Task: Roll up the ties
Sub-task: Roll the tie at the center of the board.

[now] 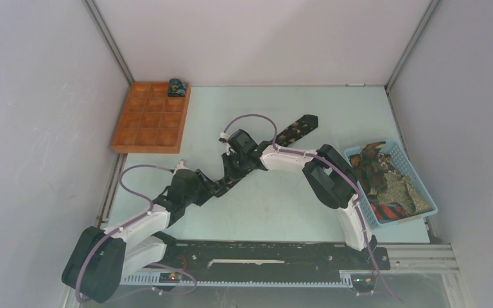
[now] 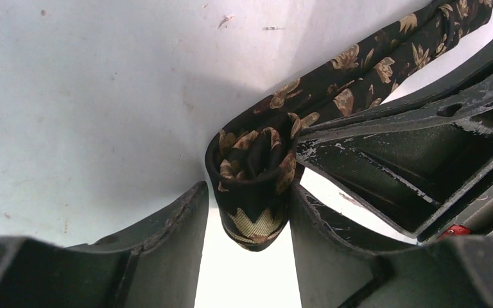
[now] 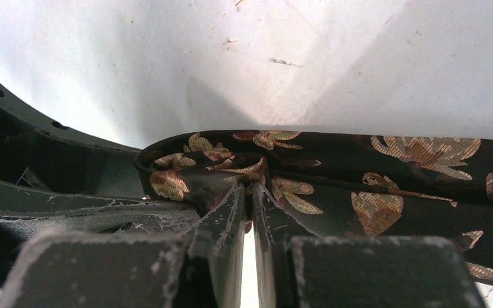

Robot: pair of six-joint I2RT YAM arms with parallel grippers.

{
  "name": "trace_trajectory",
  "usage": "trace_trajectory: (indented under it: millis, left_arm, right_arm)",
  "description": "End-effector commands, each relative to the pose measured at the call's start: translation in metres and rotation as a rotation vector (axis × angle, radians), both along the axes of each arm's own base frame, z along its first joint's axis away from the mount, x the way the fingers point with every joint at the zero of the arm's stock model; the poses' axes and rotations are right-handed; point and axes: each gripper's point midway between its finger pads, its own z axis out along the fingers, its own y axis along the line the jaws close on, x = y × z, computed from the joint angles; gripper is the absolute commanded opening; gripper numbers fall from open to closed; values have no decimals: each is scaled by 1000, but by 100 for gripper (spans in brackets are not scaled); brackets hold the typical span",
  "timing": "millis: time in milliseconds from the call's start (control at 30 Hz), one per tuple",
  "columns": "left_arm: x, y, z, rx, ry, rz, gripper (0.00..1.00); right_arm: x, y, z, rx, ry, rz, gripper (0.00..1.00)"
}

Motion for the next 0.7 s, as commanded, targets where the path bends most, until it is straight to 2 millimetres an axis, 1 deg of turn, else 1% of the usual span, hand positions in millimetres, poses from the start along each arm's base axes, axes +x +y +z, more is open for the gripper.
trace_trajectory:
  millis: [0,133,200,233,333,367,433,467,567,667]
  left_arm:
    - [6,-5,2,-29,-16,0,55]
    - [7,-6,0,-32,-11,3,51]
    - [7,-7,-1,-32,-8,1,47]
    - [8,-7,-2,-33,-7,0,43]
    - [8,-8,-3,-35,-2,-2,26]
    - [8,-8,-3,-37,-3,-2,19]
    - [6,-8,-2,-37,2,-2,10]
    - [5,-7,-3,-33,9,0,7]
    - [-1,-3,-3,-17,31,5,2]
    - [-6,0,-1,-3,42,4,0]
  right_arm:
    - [-4,-1,-7,-20,-3,-1,12]
    - [-3,-1,-6,-20,-2,-2,12]
    - [-4,-1,-7,-20,-2,-1,12]
    - [-4,-1,-7,-21,-2,0,12]
    - [-5,0,-6,-18,-2,0,11]
    - [-4,0,-2,-10,-8,-1,11]
    - [-3,2,9,23,-33,-1,11]
    - [-3,3,17,40,-45,-3,11]
    - [-1,7,36,72,-70,0,11]
    - [-2,9,49,90,-85,6,11]
